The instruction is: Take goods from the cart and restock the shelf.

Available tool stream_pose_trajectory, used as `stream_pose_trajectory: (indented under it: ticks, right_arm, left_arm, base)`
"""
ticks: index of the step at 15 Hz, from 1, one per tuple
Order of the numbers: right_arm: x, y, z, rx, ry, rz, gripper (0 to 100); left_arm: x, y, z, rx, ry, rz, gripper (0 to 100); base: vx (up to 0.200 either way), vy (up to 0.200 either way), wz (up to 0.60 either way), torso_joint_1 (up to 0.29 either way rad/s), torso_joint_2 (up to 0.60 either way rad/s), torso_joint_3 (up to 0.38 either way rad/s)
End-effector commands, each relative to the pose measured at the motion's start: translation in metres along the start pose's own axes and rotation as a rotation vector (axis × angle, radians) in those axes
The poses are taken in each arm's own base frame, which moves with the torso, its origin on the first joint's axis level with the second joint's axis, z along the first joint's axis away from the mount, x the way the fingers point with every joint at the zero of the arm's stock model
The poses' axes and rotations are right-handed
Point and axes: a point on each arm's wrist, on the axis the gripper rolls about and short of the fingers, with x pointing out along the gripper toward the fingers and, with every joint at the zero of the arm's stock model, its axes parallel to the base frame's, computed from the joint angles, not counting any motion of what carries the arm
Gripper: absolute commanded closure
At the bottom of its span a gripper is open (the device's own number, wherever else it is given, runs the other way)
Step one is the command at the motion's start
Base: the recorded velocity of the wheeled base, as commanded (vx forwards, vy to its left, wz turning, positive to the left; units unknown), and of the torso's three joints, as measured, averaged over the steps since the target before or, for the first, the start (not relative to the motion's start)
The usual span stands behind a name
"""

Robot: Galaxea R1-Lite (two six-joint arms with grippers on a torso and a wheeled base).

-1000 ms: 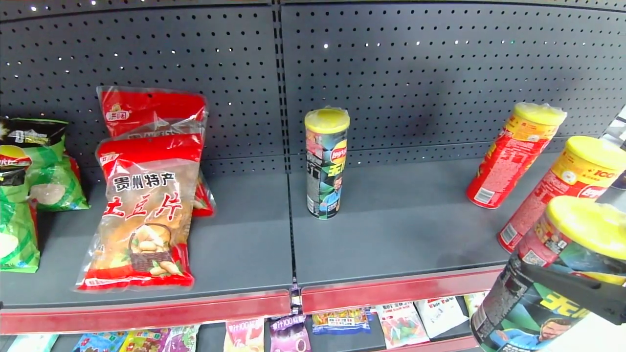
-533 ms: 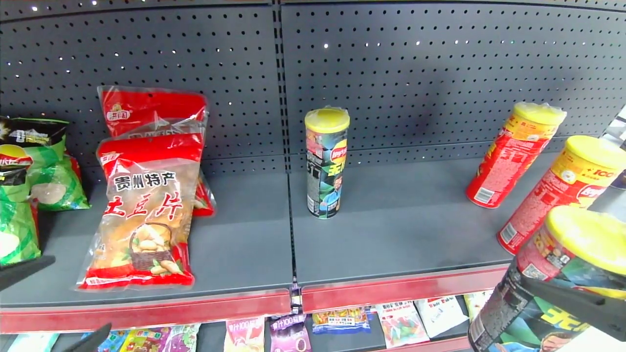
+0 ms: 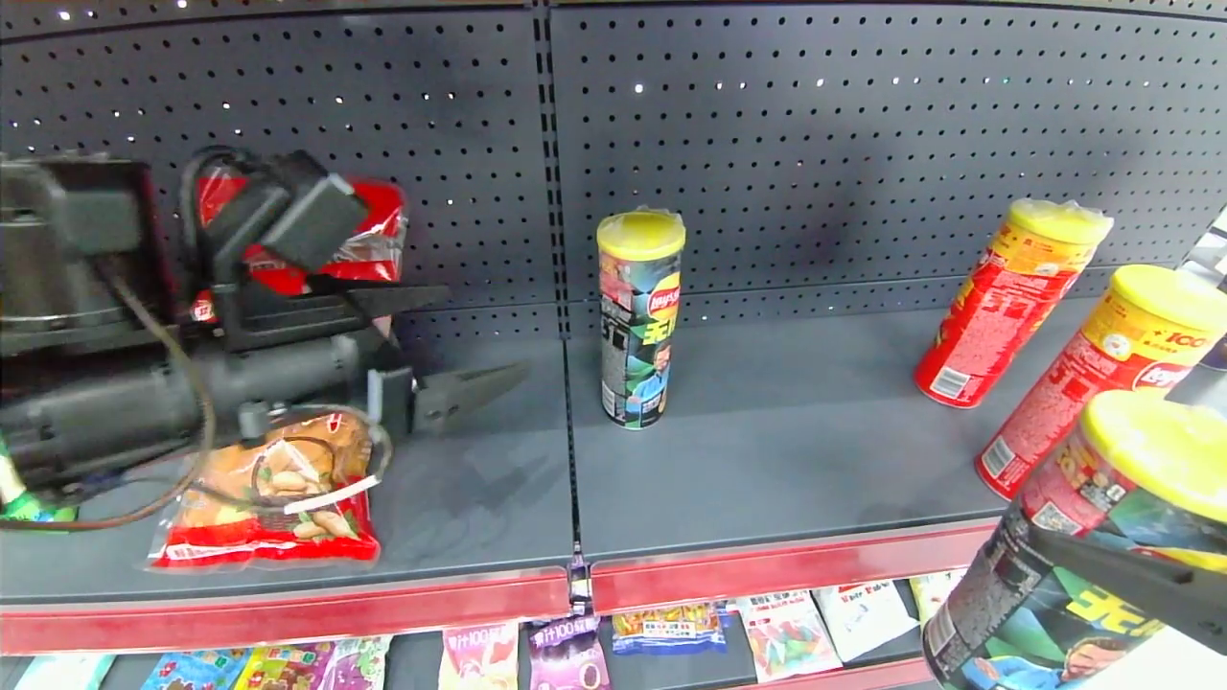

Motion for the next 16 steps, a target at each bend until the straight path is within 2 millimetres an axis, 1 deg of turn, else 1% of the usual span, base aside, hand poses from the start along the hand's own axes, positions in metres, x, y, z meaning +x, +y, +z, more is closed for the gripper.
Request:
stream_pose_trajectory:
  ticks: [1,5,7,8,11,13,14,16]
  right_arm:
    - [-0.001,-0.002,0.000,0.004,0.000,-0.019,100]
    - [0.001,-0.003,0.000,0.006,0.006,-0.020,100]
    - [0.001,-0.003,0.001,0.006,0.004,-0.022,100]
    - [0.001,-0.003,0.001,0.007,0.004,-0.023,100]
    - [0.001,-0.003,0.000,0.008,0.007,-0.023,100]
    - [0.001,-0.003,0.000,0.008,0.008,-0.023,100]
    - [0.001,-0.003,-0.001,0.010,0.010,-0.022,100]
    - [0.001,-0.003,0.000,0.010,0.007,-0.024,100]
  left_arm:
    - [0.074,-0.010,-0.010,-0.019,0.031,-0.055,0]
    - [0.106,-0.003,-0.001,-0.009,0.005,-0.008,0]
    - [0.108,-0.002,-0.001,-0.009,0.007,0.002,0]
    - [0.112,0.001,-0.002,-0.009,0.010,0.043,0]
    - [0.117,-0.001,0.006,-0.004,-0.012,0.048,0]
    - [0.125,-0.006,0.014,-0.014,-0.039,0.038,0]
    - [0.129,-0.007,0.015,-0.015,-0.042,0.041,0]
    - [0.142,-0.006,0.016,-0.014,-0.045,0.094,0]
  base:
    - [0.000,0.000,0.00,0.000,0.00,0.000]
    - [0.000,0.000,0.00,0.000,0.00,0.000]
    - [0.000,0.000,0.00,0.000,0.00,0.000]
    - [0.000,0.000,0.00,0.000,0.00,0.000]
    - [0.000,0.000,0.00,0.000,0.00,0.000]
    - [0.000,0.000,0.00,0.000,0.00,0.000]
    - [0.000,0.000,0.00,0.000,0.00,0.000]
    - [0.000,0.000,0.00,0.000,0.00,0.000]
